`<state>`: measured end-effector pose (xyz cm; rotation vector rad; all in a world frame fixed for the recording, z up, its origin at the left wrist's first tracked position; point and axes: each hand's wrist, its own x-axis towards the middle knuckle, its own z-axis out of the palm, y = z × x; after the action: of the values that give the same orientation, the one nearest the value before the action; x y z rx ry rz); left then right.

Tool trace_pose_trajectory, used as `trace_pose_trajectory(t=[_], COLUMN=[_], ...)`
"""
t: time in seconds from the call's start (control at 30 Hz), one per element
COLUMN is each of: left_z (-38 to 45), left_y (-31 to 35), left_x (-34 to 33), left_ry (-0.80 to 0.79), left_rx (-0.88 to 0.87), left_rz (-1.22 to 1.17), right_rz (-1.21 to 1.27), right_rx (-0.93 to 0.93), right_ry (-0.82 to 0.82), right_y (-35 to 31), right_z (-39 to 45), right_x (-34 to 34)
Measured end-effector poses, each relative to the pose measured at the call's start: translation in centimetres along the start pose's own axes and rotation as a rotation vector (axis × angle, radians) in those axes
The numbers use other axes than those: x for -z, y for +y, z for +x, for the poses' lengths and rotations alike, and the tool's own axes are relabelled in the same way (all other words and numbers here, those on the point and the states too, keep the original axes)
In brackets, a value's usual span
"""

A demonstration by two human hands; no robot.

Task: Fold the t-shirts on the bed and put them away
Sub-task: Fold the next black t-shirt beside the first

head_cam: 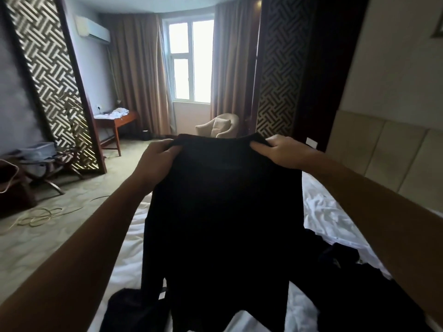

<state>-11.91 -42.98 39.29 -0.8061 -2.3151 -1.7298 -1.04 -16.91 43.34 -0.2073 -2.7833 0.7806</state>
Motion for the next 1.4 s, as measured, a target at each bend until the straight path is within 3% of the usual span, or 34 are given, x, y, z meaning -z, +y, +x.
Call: trace_pose_trajectory(t=[0.17,0.37,0.53,0.63,0.8,1.1,1.4], left_z=[-2.0,-4.8,-6.2,-5.8,-5.2,-2.1,0.4], left_y=[1.9,4.1,4.2,2.0,-6.8,-27.9,-45.4], left_x=[0.8,0.8,1.9,0.9,-3.7,-15.2,-22.9], left_ry=[-0.024,-0.047,-0.396,-0.403,-0.274,-0.224,-0.183], left_rx=[-0.052,-0.04,0.315,0.373,0.376,0.396,0.573], left_rz=[0.033,0.032,-0.094,-0.041,0.083,0.33,0.288], right_rz=[-0.011,0.434,0.827,0.796,0.624,0.263,0.197], right_rx=[-0.063,0.034,0.111,0.023,-0.207,-0.379,-0.543], right_ry=[-0.281,-0.448,-0.396,-0.453,-0.505,-0.141,-0.034], right_y=[-0.8,0.7,4.0,5.5,10.3,23.6,33.5], right_z=[-2.8,-5.9,-6.9,-5.8,-2.2,4.0,10.0], right_x=[2.3,4.5,3.1,0.5,-6.9,-25.9,-40.5])
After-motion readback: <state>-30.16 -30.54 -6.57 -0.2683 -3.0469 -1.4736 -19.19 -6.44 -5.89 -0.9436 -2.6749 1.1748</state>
